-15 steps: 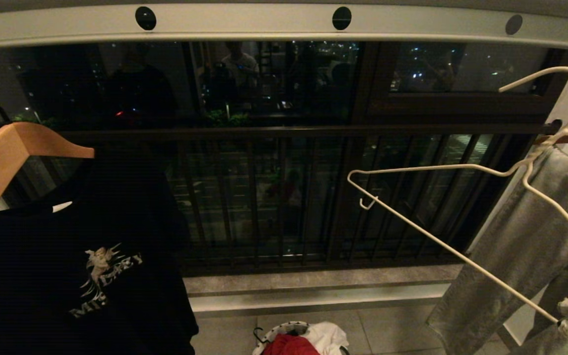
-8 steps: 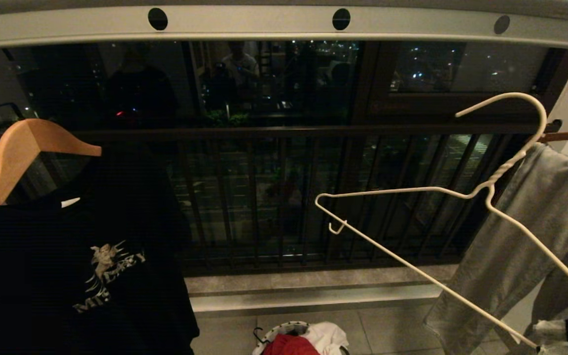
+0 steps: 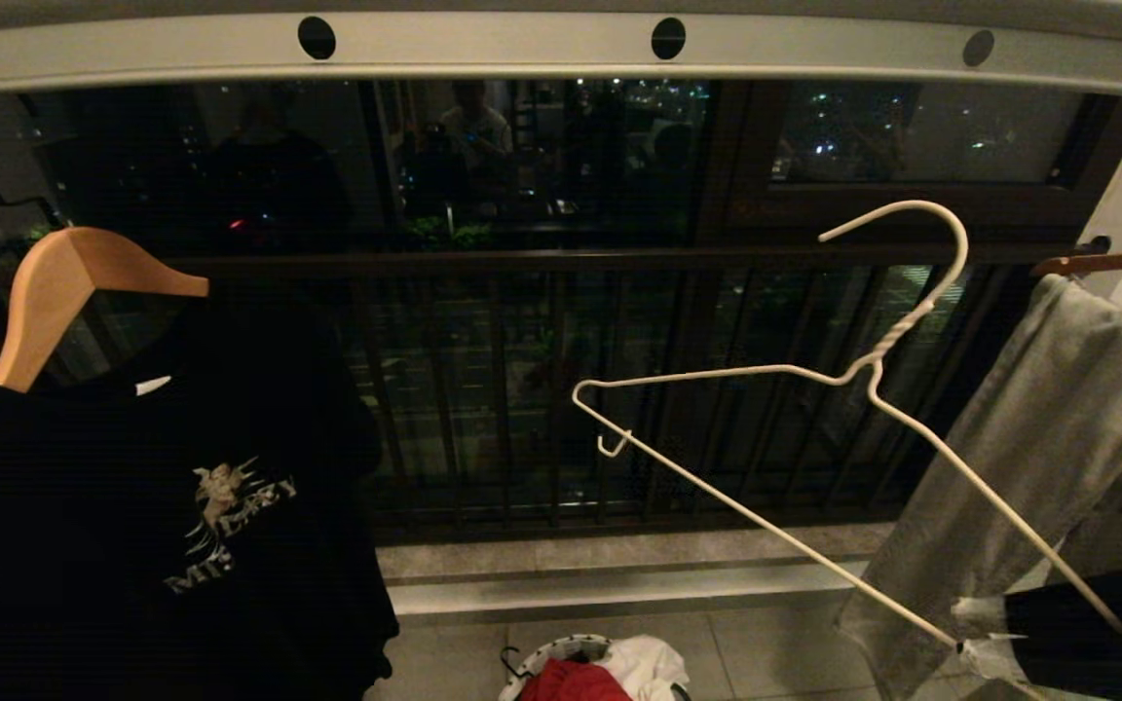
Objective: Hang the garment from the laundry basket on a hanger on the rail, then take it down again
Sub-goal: Pick up clothes from the basket
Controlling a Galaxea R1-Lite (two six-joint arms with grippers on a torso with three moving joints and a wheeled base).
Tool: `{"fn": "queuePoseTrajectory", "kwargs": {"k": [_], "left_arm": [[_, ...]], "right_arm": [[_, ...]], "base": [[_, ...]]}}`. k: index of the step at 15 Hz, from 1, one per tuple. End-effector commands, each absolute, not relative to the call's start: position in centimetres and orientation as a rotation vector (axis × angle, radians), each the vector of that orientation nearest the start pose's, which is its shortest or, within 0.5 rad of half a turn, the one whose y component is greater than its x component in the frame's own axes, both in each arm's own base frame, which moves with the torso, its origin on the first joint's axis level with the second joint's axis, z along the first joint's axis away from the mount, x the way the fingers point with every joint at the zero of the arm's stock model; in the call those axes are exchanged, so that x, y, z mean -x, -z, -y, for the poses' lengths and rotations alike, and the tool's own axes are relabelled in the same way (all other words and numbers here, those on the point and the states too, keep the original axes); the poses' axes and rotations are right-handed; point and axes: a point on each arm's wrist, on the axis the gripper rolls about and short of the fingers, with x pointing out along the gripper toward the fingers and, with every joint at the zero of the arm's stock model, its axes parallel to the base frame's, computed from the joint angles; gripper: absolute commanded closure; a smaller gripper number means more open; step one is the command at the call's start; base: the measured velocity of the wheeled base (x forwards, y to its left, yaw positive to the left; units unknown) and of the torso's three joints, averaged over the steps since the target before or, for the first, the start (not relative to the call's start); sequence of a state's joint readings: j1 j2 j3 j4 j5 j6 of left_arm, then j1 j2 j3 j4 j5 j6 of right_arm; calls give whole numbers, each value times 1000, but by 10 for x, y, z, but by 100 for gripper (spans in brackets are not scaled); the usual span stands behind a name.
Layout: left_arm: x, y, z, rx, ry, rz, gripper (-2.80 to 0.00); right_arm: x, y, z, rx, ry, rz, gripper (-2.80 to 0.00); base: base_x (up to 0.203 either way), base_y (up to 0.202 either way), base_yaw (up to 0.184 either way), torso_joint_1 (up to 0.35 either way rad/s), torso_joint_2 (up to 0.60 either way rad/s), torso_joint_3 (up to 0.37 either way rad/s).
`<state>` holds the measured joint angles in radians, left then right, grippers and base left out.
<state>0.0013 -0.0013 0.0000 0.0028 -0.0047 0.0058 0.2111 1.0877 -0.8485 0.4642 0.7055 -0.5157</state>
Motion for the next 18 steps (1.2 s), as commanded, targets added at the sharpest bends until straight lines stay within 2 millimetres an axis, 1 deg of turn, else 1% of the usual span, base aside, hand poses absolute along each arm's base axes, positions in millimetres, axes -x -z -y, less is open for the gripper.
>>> {"fn": "queuePoseTrajectory", "kwargs": {"k": [1, 3, 5, 8, 10, 13, 16, 18], "left_arm": [[23, -75, 0, -6, 4, -3, 0], [23, -75, 0, -6, 4, -3, 0], [23, -75, 0, -6, 5, -3, 0], [23, -75, 0, -6, 3, -3, 0], [23, -75, 0, -6, 3, -3, 0], [23, -75, 0, -6, 3, -3, 0], [23, -75, 0, -6, 3, -3, 0], [23, -75, 0, -6, 3, -3, 0]], "right_arm": [[-126, -226, -42, 275, -1047, -479, 0], [-129, -228, -43, 284, -1041, -456, 0], [-128, -231, -42, 297, -1032, -425, 0], [-110, -234, -39, 317, -1022, -373, 0], [-107, -236, -38, 322, -1020, -357, 0], [-115, -233, -40, 317, -1024, -378, 0], [-132, -229, -43, 312, -1025, -394, 0], [-137, -228, -44, 307, -1022, -399, 0]], "base": [[0, 0, 0, 0, 0, 0], [0, 0, 0, 0, 0, 0], [0, 0, 0, 0, 0, 0], [0, 0, 0, 0, 0, 0], [0, 0, 0, 0, 0, 0], [0, 0, 0, 0, 0, 0], [0, 0, 0, 0, 0, 0], [0, 0, 0, 0, 0, 0]]}}
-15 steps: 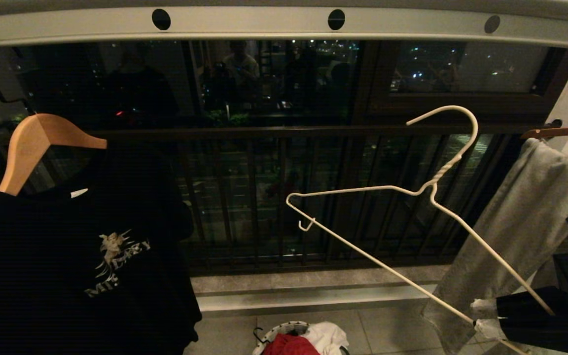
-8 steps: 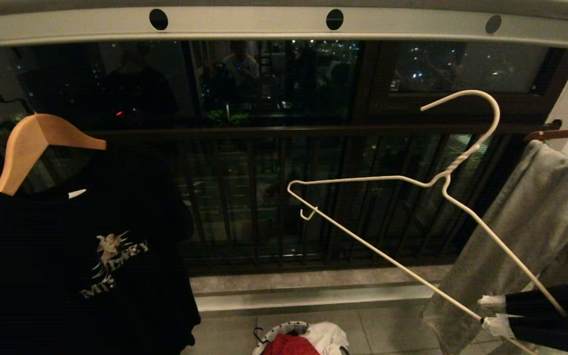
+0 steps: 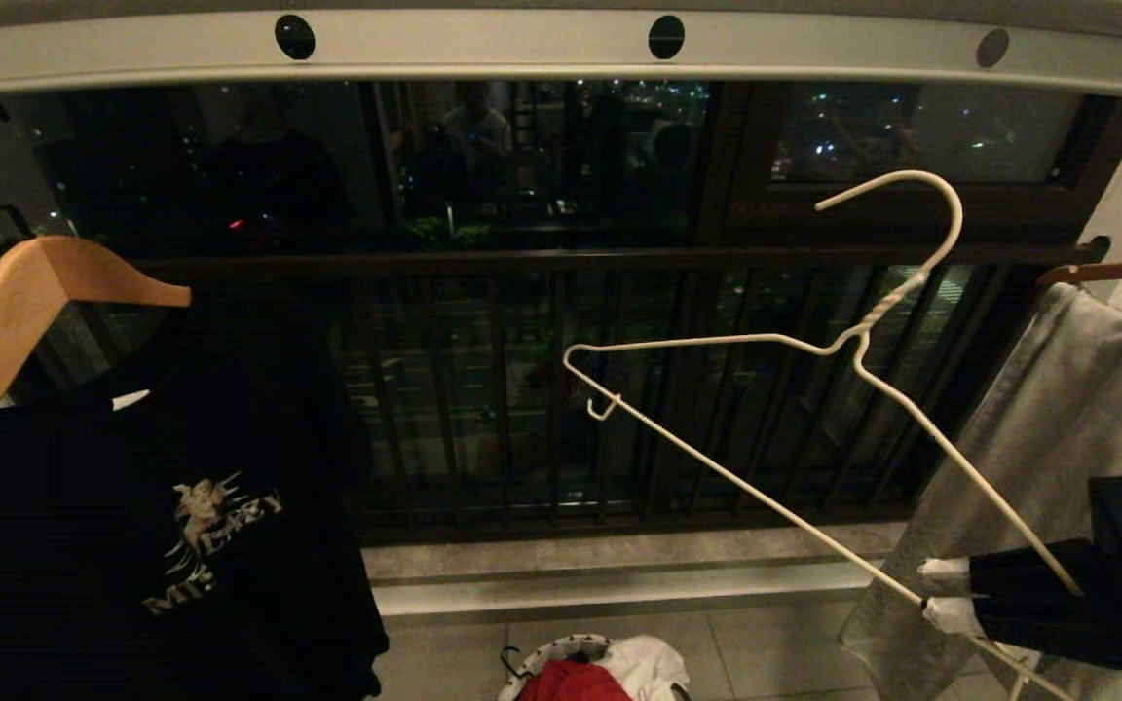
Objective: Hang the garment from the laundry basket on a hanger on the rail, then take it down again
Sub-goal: Pick up clothes from the basket
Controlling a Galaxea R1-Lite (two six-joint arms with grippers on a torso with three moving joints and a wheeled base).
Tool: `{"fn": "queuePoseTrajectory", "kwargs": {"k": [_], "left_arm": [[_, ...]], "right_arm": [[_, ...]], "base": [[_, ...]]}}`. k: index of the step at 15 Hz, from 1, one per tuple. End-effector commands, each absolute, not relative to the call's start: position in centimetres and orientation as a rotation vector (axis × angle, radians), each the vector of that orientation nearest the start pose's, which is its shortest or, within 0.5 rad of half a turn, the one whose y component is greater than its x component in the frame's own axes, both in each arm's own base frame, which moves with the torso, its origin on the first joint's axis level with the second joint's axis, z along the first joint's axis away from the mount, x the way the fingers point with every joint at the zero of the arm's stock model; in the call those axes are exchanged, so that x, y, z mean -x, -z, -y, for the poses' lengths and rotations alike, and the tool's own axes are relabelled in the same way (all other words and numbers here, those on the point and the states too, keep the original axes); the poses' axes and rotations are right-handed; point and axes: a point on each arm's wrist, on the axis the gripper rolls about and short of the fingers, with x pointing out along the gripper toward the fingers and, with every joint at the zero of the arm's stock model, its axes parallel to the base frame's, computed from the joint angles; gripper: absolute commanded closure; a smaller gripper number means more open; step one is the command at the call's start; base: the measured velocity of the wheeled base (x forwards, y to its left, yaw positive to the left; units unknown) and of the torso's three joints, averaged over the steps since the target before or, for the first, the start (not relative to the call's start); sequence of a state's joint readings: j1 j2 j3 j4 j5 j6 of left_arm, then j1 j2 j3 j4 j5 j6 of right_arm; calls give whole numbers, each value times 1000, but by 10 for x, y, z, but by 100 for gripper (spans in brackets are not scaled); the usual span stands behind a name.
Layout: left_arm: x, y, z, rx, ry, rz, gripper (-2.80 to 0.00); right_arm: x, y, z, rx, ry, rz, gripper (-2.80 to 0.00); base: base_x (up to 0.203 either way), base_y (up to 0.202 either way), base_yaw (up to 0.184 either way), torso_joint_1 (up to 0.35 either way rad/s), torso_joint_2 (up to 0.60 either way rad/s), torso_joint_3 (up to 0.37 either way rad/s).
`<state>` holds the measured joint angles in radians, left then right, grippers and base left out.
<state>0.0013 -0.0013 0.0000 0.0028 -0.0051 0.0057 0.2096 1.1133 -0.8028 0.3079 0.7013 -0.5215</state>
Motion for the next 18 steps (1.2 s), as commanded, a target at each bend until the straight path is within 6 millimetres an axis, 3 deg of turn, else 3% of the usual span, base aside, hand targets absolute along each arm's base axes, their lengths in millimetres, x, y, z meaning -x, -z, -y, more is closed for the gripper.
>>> {"fn": "queuePoseTrajectory", "kwargs": {"k": [1, 18], "left_arm": [[23, -75, 0, -6, 3, -3, 0], [23, -75, 0, -6, 4, -3, 0]], "right_arm": [[-137, -228, -44, 307, -1022, -399, 0], [-137, -229, -39, 308, -984, -369, 0]], "base": [[0, 0, 0, 0, 0, 0], [0, 0, 0, -23, 47, 25]]}}
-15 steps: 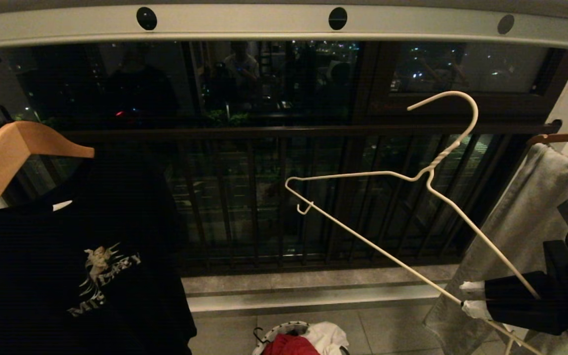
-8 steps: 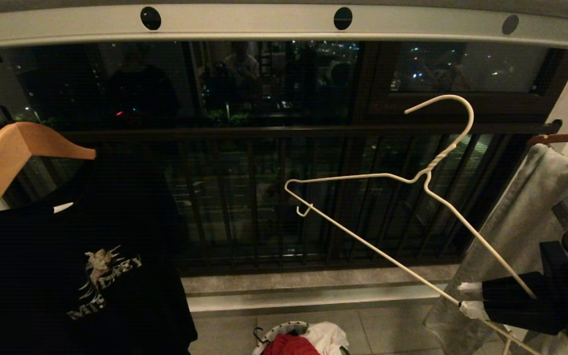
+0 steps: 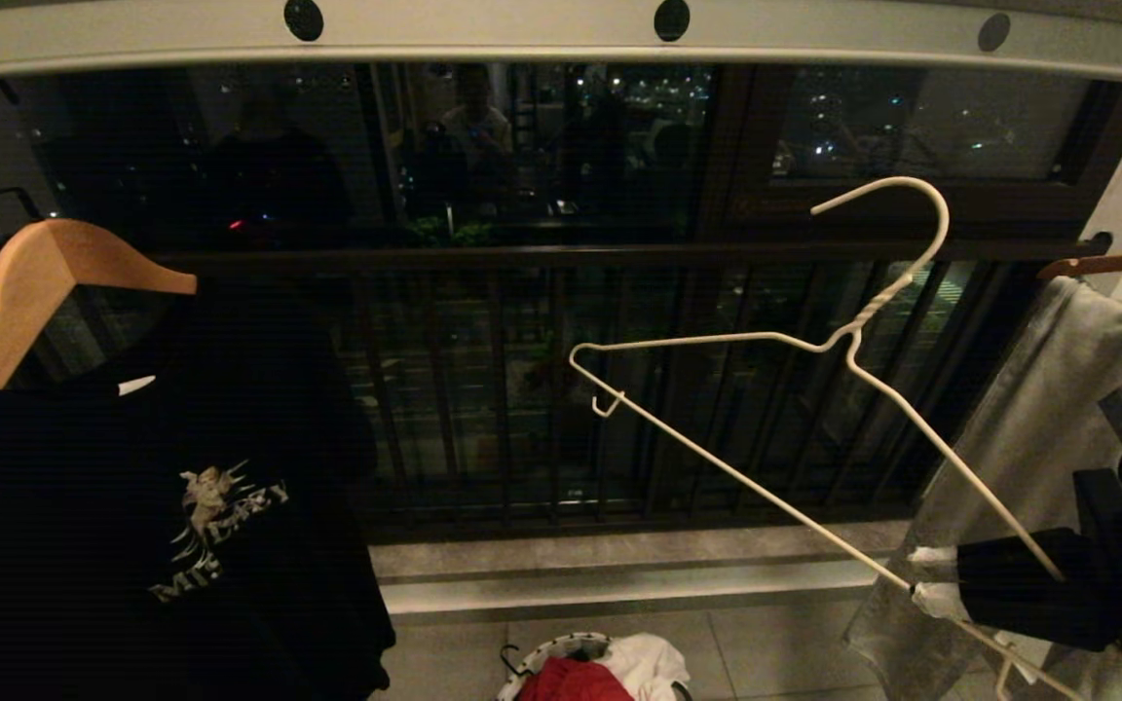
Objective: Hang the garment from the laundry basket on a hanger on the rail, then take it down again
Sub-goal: Pick up clothes from the basket
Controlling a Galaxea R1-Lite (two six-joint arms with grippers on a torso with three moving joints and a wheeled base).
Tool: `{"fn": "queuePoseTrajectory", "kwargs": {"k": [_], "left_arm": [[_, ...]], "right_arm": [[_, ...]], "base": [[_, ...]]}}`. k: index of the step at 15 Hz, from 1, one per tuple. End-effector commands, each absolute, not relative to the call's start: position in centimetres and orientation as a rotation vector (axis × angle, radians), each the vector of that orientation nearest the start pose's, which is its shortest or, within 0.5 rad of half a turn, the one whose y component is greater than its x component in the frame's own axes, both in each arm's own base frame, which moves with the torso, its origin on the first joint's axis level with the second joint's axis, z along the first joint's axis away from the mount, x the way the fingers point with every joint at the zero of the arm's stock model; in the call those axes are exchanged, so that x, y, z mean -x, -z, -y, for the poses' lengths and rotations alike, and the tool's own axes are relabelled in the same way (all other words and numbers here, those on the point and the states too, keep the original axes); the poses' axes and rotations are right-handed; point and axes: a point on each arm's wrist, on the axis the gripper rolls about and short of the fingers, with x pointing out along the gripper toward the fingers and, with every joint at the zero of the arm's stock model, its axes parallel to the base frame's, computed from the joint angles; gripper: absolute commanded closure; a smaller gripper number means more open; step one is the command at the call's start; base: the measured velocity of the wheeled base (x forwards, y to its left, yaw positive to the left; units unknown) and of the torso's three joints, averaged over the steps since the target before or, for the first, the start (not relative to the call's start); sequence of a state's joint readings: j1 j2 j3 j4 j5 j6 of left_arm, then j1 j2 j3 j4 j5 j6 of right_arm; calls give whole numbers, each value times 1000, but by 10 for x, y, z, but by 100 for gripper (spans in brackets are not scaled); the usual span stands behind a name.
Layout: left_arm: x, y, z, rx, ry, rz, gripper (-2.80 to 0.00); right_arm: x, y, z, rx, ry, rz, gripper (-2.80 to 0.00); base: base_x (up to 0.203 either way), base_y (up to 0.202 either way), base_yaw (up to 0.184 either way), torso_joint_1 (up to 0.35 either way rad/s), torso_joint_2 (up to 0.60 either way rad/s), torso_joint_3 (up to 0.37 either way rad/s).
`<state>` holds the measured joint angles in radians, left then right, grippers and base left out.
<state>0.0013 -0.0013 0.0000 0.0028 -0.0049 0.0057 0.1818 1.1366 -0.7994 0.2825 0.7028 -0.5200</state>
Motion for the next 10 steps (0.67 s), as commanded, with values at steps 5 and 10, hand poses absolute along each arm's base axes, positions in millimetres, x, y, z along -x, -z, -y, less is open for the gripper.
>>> {"fn": "queuePoseTrajectory", "kwargs": {"k": [5, 10], "left_arm": [[23, -75, 0, -6, 3, -3, 0], [23, -75, 0, -6, 3, -3, 0]], "right_arm": [[-134, -231, -38, 319, -975, -340, 0], [-130, -232, -37, 324, -970, -329, 0]], "base": [[0, 0, 0, -87, 186, 102], [0, 0, 0, -121, 268, 141]]}}
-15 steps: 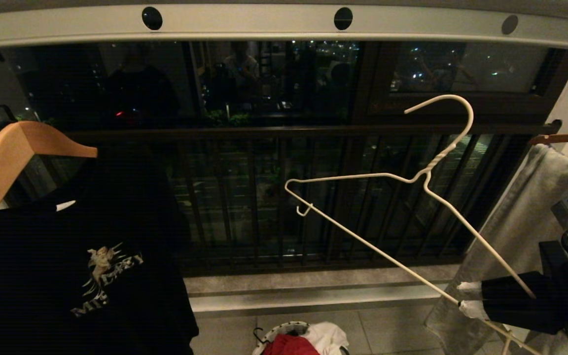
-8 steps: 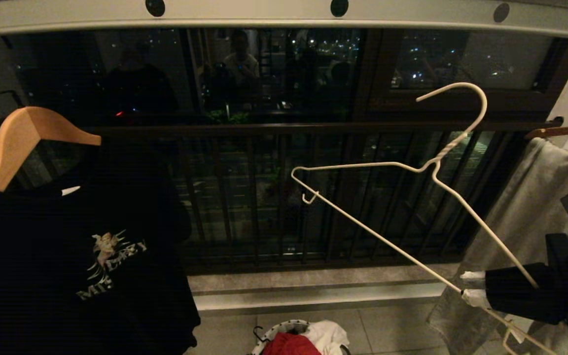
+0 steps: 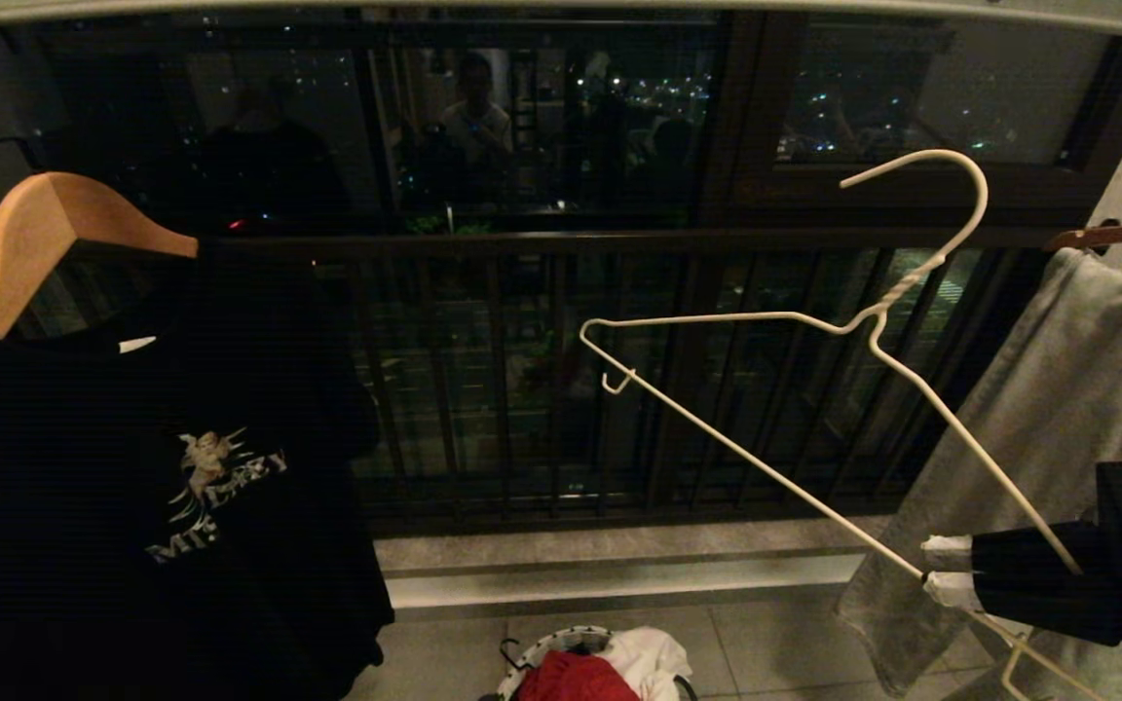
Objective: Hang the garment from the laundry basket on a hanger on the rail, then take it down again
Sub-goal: Pick up clothes from the basket
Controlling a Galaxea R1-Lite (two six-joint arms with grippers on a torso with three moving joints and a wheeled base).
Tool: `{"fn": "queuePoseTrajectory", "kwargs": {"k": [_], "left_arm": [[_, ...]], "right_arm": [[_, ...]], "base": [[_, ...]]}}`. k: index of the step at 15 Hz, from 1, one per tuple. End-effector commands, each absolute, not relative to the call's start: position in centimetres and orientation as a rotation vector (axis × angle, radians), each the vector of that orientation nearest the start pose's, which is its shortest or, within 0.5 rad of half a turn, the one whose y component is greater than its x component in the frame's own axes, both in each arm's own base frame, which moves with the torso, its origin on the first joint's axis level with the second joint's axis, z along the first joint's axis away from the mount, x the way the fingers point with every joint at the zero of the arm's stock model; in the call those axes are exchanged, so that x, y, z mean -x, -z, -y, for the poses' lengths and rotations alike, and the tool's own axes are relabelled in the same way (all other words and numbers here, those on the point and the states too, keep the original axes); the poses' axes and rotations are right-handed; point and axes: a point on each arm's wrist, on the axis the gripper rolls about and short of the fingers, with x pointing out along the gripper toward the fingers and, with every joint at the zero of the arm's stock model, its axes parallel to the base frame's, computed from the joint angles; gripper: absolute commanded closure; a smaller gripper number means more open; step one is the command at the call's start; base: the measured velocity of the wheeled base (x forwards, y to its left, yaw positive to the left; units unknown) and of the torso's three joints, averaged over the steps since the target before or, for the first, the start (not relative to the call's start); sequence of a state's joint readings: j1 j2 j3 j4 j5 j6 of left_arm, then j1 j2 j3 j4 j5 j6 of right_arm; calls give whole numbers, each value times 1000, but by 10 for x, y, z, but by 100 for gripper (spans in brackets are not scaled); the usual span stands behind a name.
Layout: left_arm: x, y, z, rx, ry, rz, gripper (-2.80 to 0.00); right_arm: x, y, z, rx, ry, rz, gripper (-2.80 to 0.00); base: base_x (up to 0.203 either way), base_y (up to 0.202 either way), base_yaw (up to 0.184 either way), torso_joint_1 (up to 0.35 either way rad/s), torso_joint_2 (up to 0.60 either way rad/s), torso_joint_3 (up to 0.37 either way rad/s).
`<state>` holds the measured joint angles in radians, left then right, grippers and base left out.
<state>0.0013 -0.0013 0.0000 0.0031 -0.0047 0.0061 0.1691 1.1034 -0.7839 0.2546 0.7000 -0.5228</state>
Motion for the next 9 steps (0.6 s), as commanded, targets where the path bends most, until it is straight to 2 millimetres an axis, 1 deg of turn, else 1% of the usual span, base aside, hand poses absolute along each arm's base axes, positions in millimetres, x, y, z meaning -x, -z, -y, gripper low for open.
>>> {"fn": "queuePoseTrajectory", "kwargs": {"k": [1, 6, 9], "left_arm": [[23, -75, 0, -6, 3, -3, 0], [23, -75, 0, -6, 3, -3, 0], [23, -75, 0, -6, 3, -3, 0]], "right_arm": [[-130, -232, -37, 324, -969, -328, 0], [-124, -233, -36, 330, -965, -313, 0], [-124, -232, -35, 329, -965, -315, 0]], "base": [[0, 0, 0, -124, 280, 154], [0, 0, 0, -142, 311, 163], [0, 0, 0, -141, 313, 166]]}}
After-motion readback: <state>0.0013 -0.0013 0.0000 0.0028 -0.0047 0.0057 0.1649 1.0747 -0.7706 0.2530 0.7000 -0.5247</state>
